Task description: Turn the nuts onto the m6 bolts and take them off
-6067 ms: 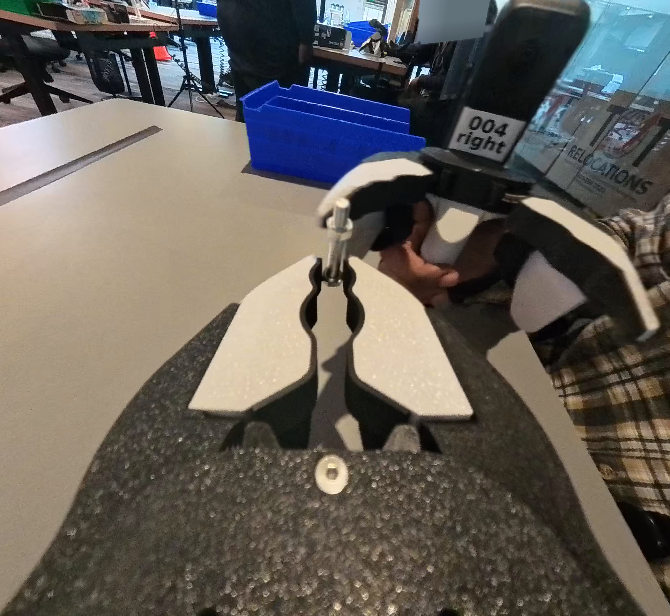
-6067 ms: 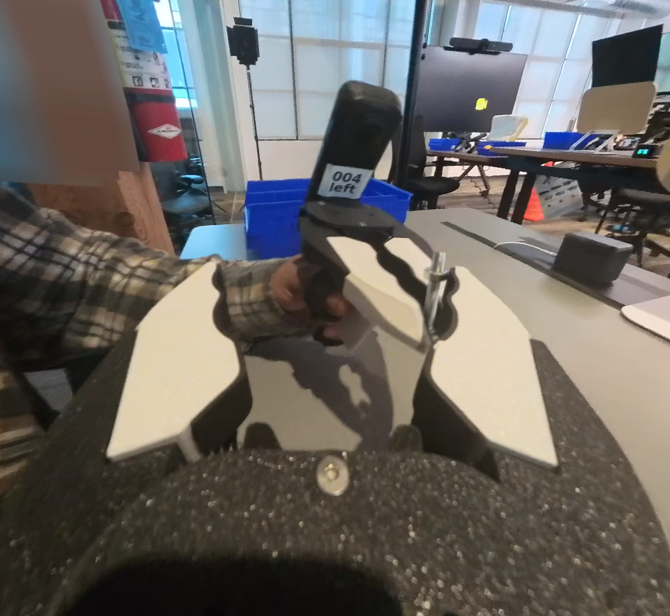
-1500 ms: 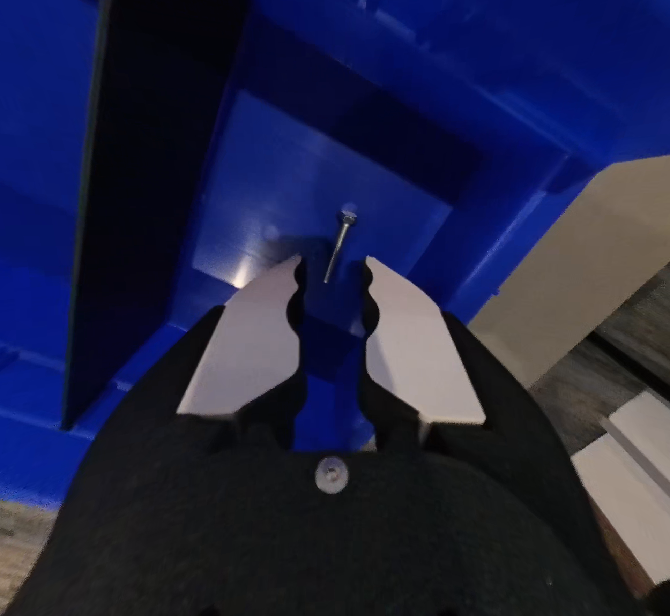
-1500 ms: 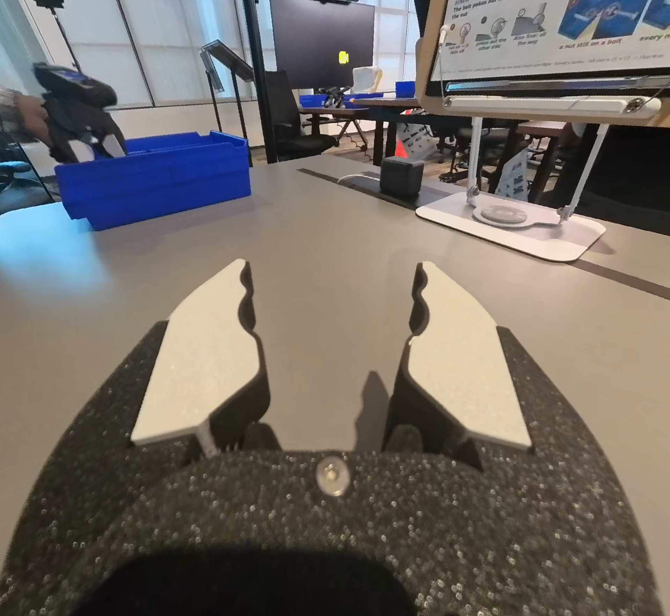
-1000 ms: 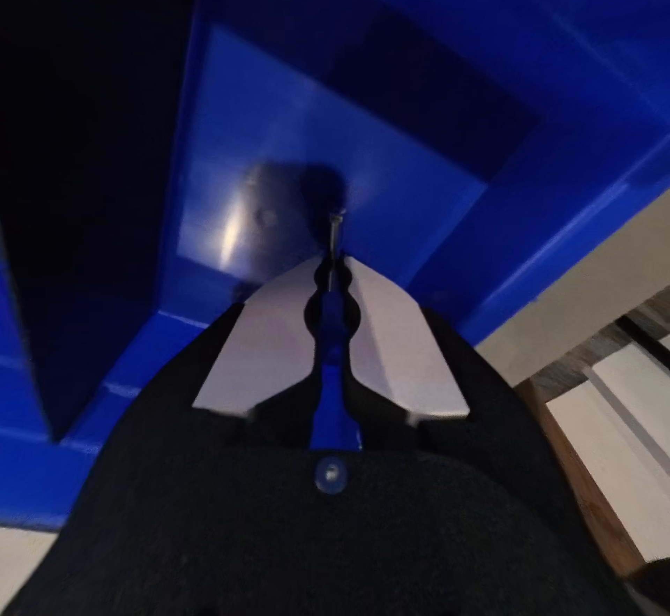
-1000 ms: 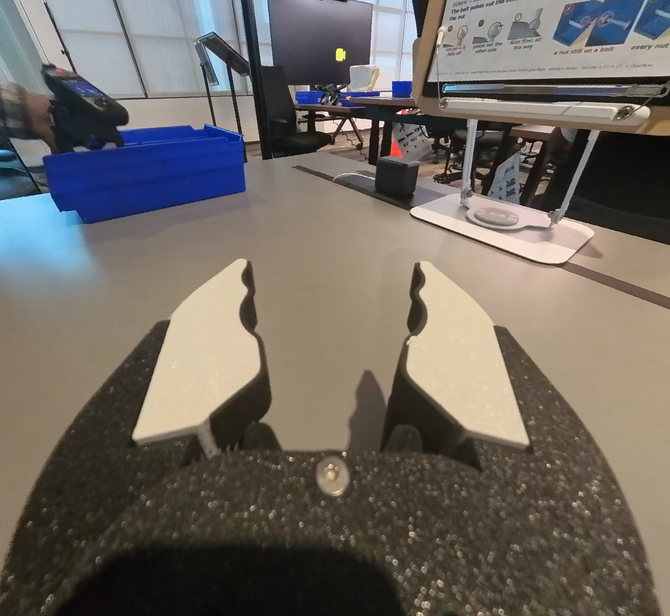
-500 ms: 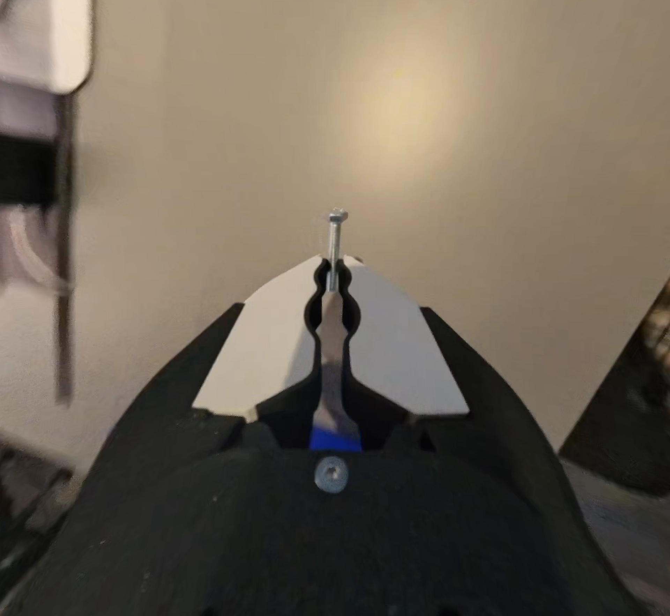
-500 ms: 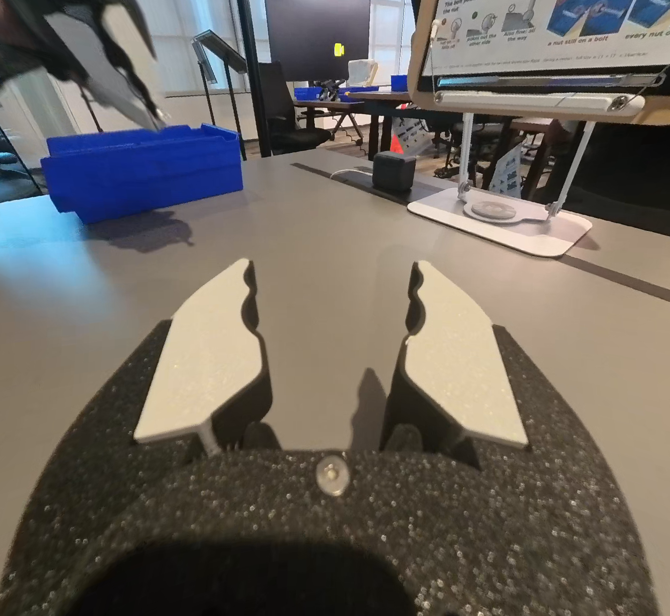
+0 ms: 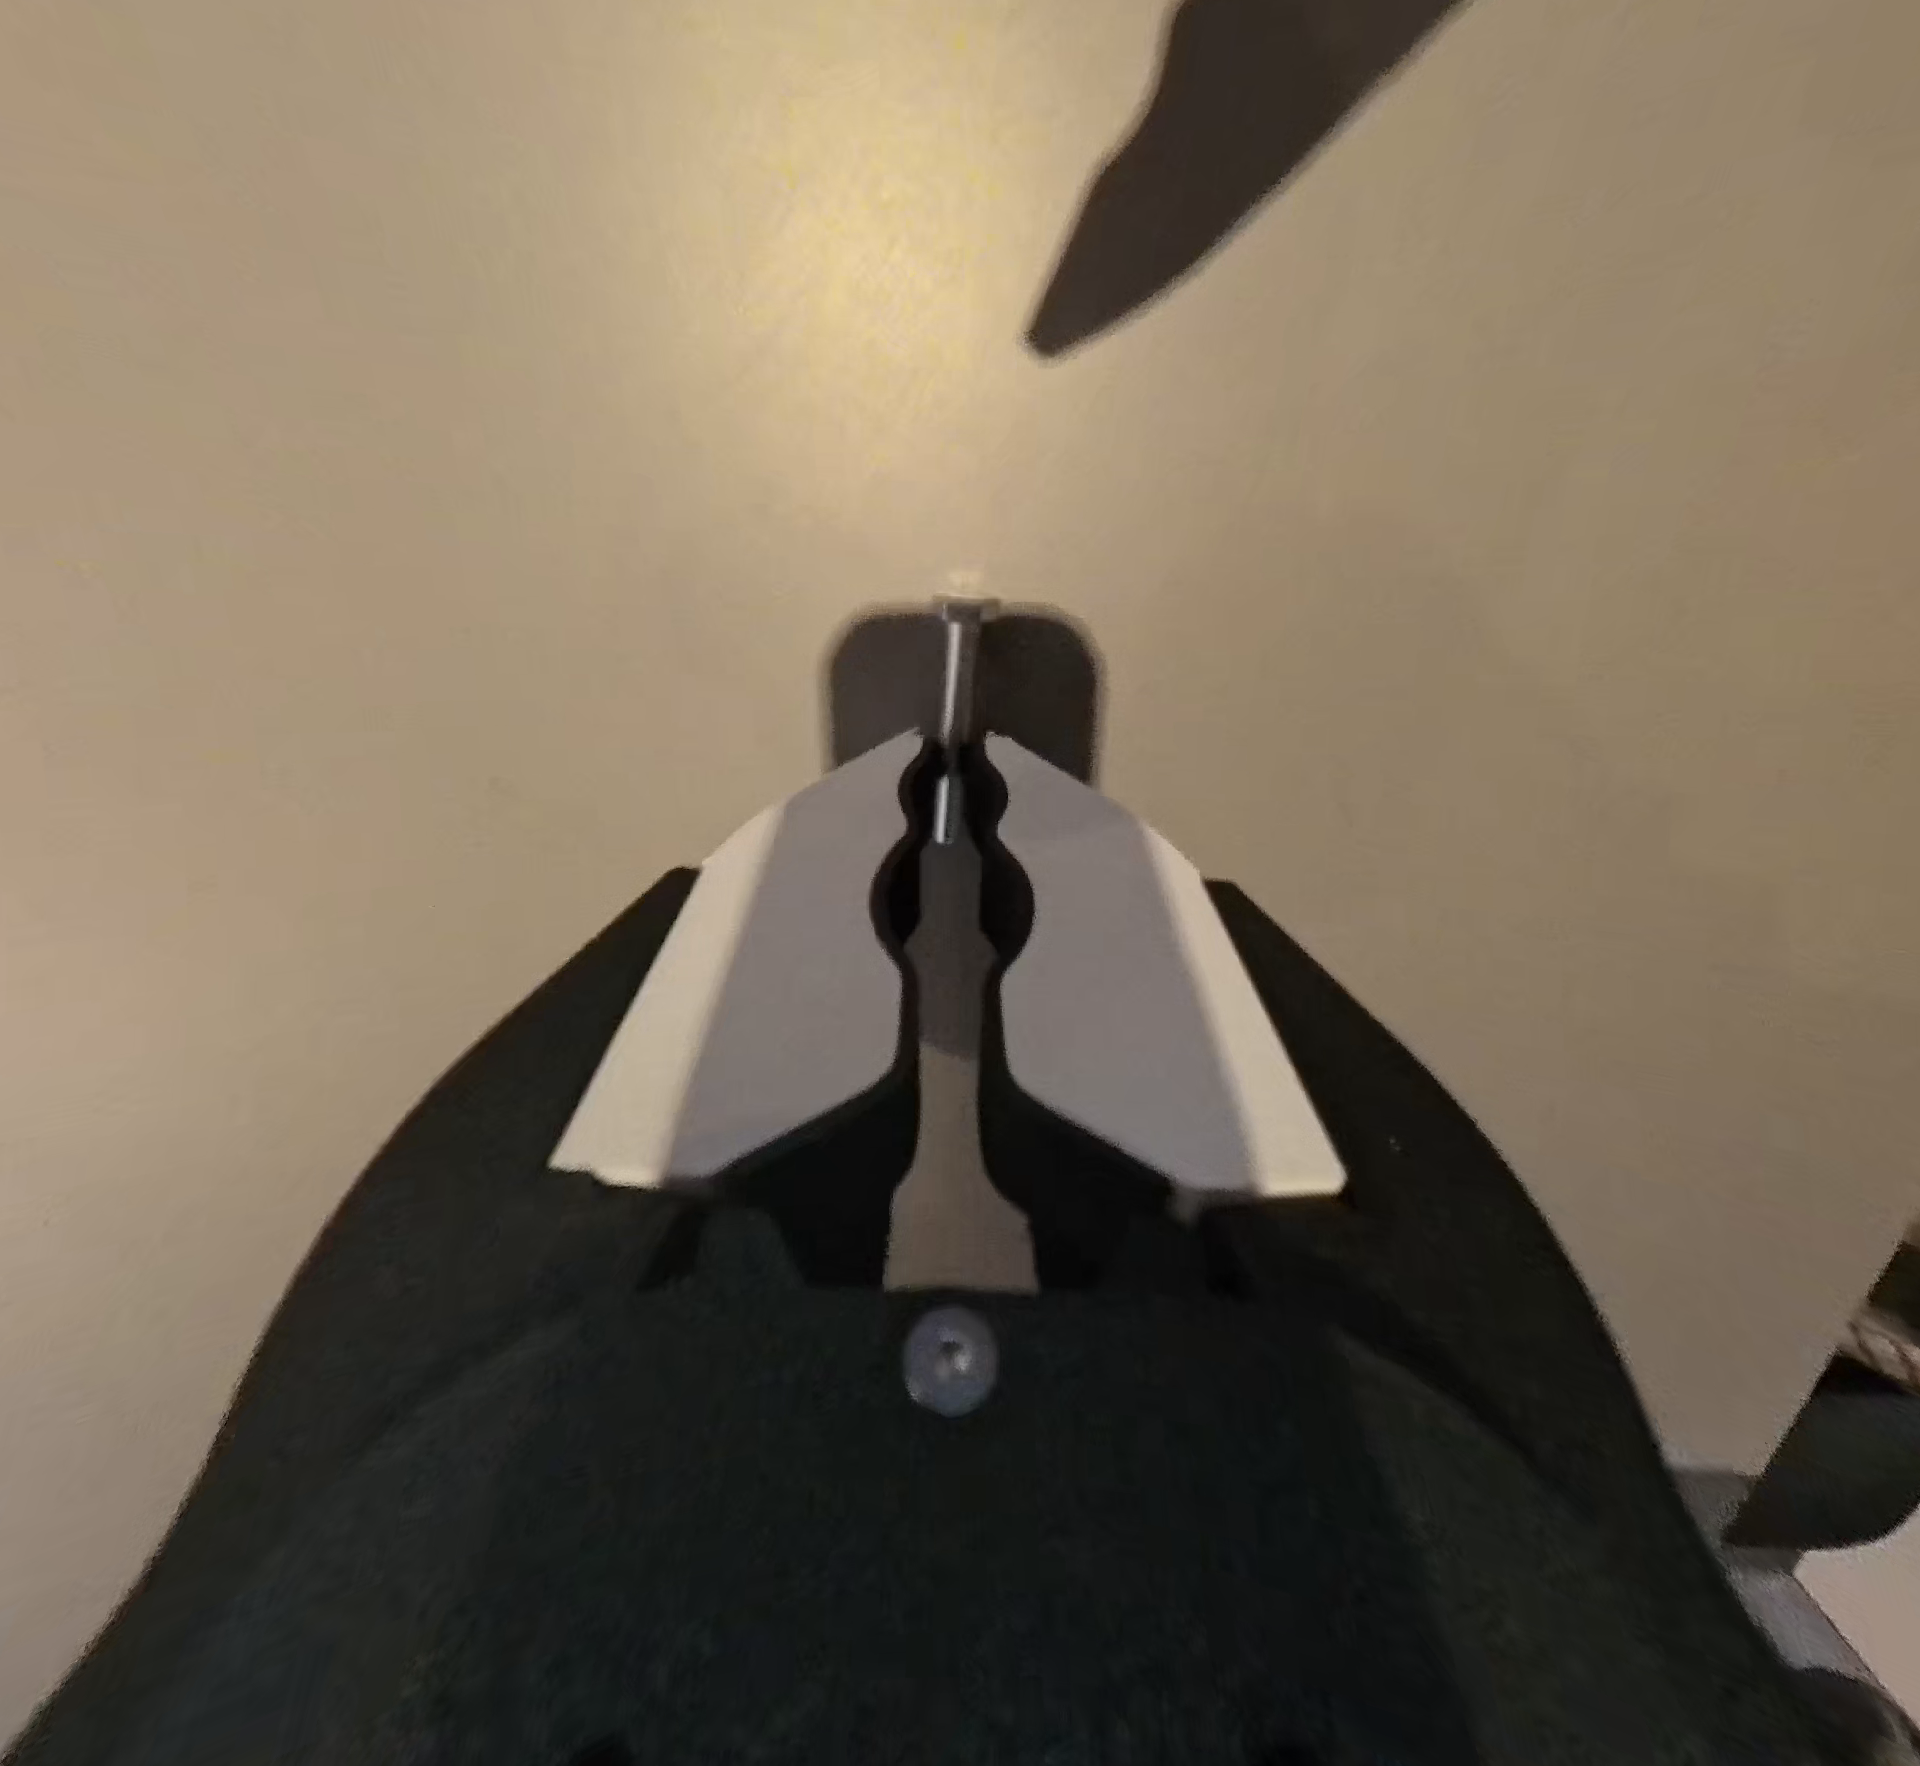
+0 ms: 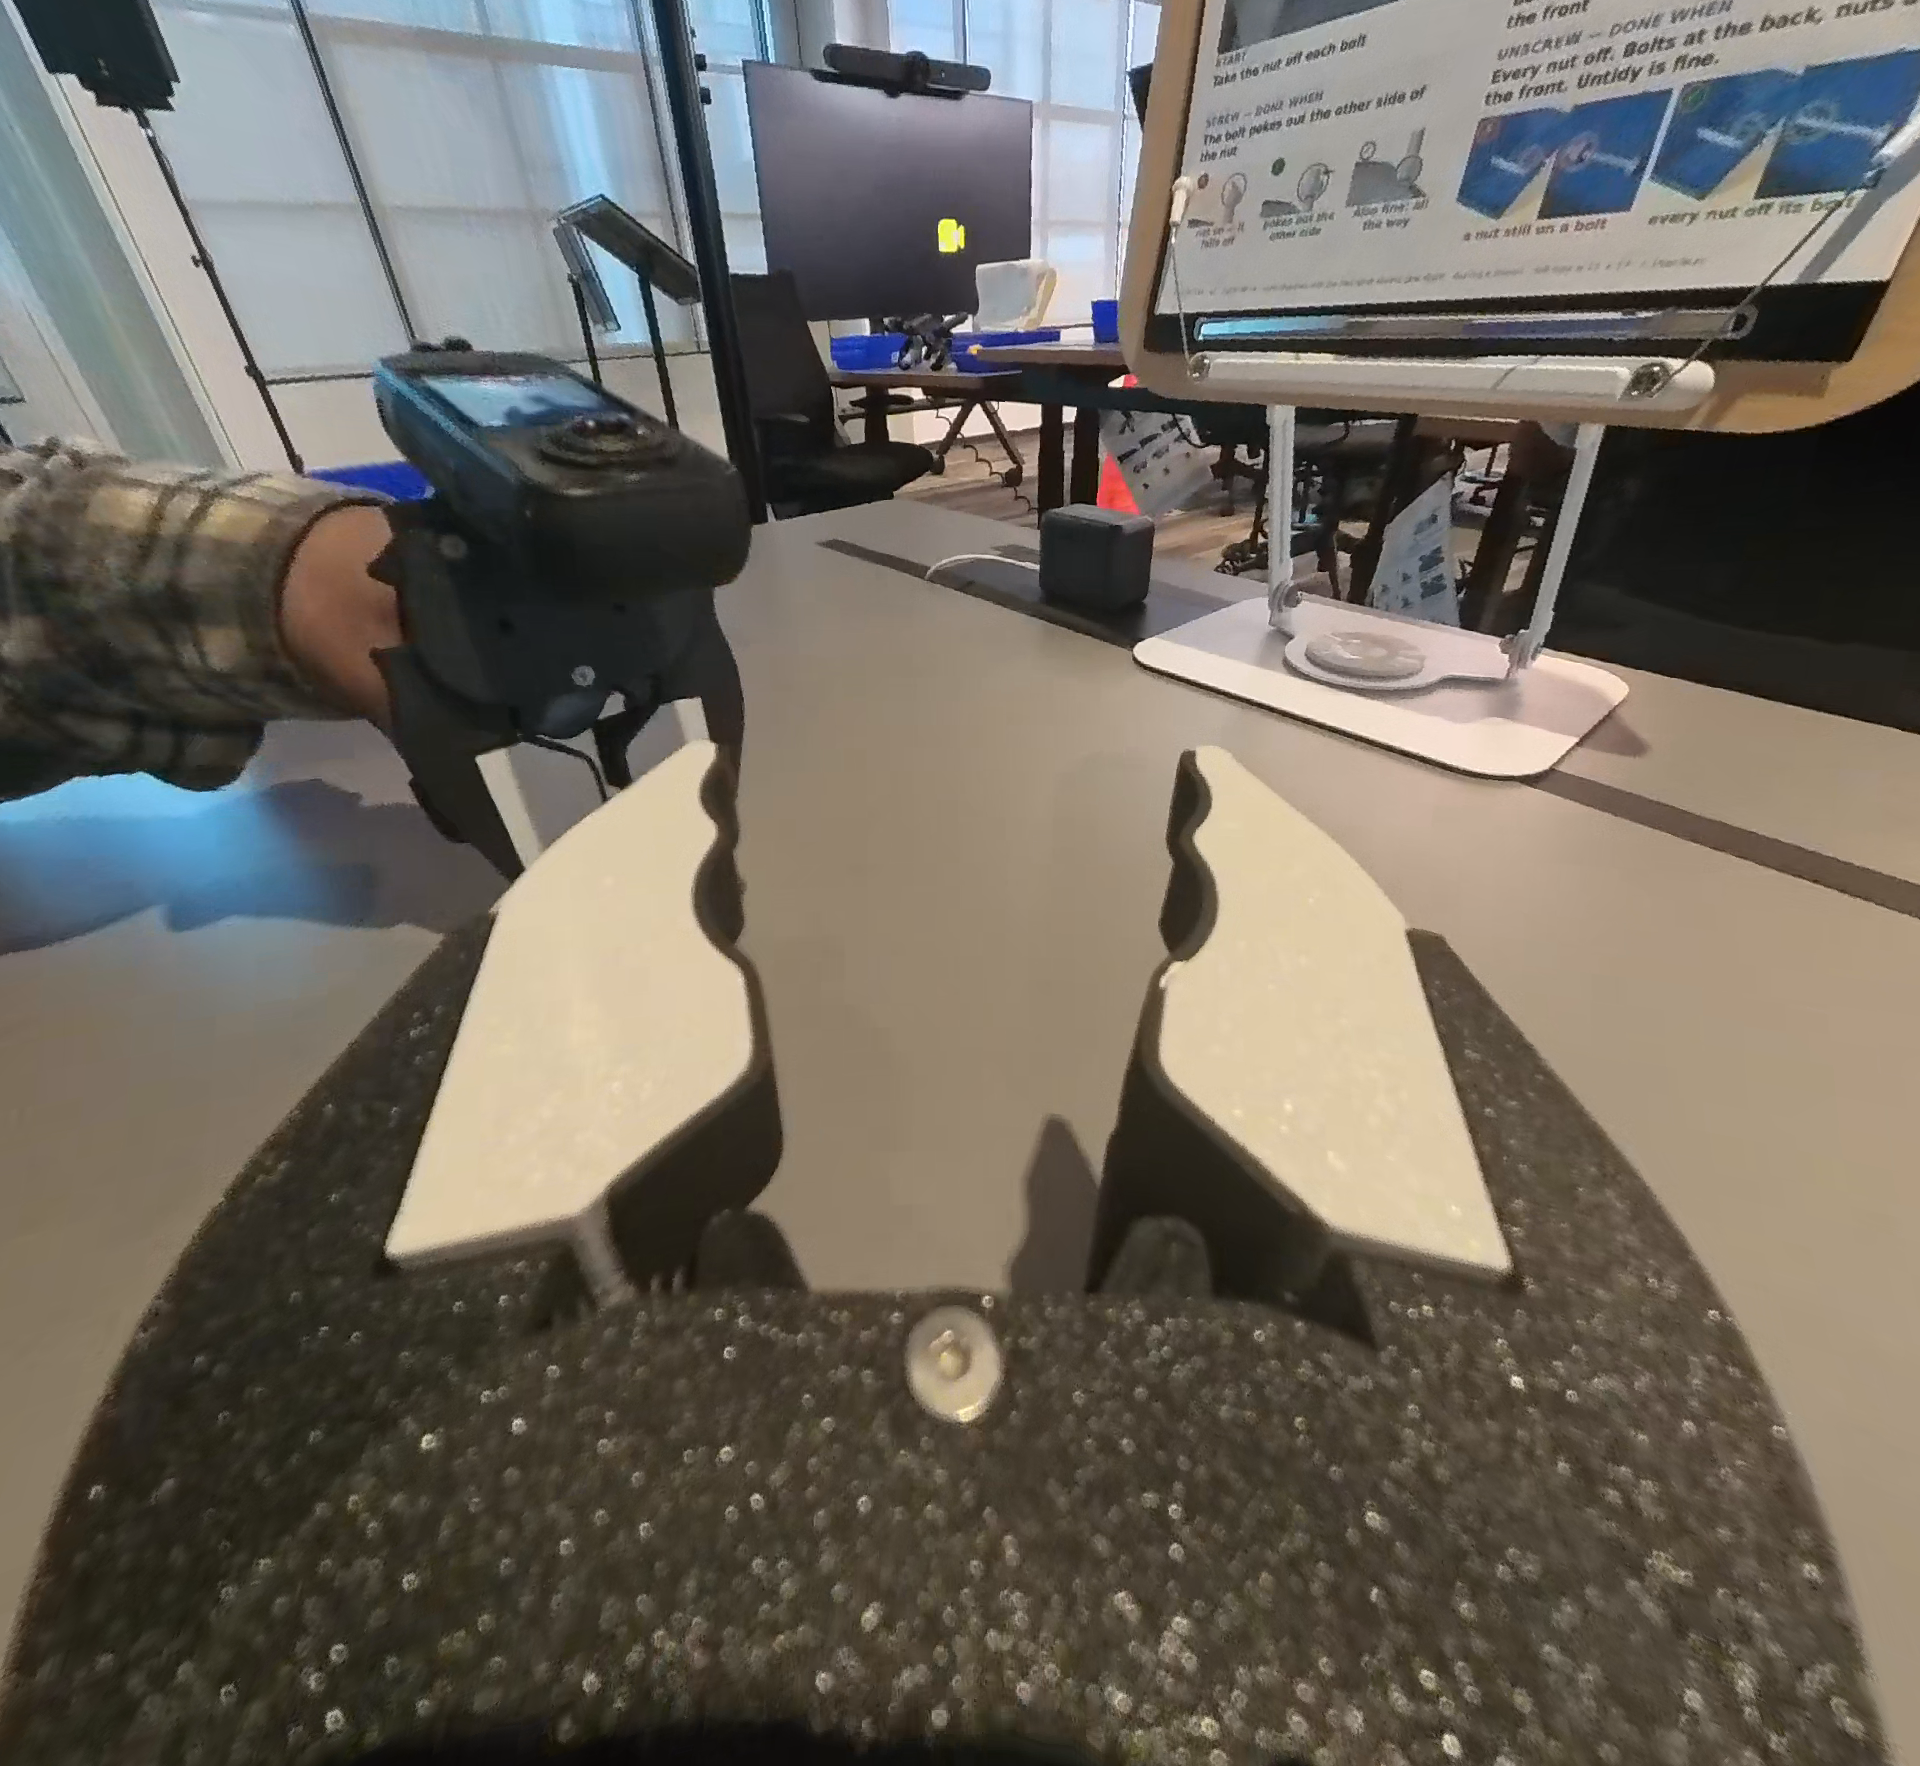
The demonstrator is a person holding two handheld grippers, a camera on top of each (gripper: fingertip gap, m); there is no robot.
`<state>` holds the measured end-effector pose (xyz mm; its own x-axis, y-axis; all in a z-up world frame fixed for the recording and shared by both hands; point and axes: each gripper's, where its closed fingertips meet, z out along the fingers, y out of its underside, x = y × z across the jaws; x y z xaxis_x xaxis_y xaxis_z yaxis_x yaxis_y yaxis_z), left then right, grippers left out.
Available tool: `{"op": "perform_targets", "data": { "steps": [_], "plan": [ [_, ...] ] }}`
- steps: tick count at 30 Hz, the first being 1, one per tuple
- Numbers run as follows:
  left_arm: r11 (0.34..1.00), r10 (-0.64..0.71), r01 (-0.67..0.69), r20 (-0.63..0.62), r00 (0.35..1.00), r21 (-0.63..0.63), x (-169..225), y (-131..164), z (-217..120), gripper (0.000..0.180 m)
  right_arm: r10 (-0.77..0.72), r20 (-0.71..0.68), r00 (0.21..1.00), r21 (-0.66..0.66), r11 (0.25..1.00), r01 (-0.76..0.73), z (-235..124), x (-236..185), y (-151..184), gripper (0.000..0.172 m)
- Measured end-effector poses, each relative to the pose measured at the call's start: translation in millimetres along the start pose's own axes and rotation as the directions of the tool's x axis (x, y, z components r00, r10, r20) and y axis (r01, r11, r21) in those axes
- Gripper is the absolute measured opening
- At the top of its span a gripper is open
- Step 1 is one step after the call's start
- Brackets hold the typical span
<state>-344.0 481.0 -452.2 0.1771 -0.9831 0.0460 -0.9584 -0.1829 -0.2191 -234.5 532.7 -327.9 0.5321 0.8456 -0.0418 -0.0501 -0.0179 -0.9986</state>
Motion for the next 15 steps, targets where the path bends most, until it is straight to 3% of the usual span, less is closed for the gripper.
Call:
{"op": "perform_targets", "data": {
  "steps": [9,12,15],
  "plan": [
    [0.996,-0.035,0.034,0.004,0.999,0.078,-2,2,-9,0.018,0.015,0.001,1.000,0.000,1.000,-0.015,-1,1,0,0.080],
    [0.983,-0.081,0.076,0.024,0.996,0.166,-7,8,-38,0.024,0.009,0.000,1.000,0.012,1.000,-0.009,-2,0,-3,0.079],
    [0.942,-0.171,0.136,0.087,0.981,0.307,-25,25,-95,0.028,0.003,0.005,1.000,0.002,1.000,-0.003,0,-3,-2,0.080]
  ]
}}
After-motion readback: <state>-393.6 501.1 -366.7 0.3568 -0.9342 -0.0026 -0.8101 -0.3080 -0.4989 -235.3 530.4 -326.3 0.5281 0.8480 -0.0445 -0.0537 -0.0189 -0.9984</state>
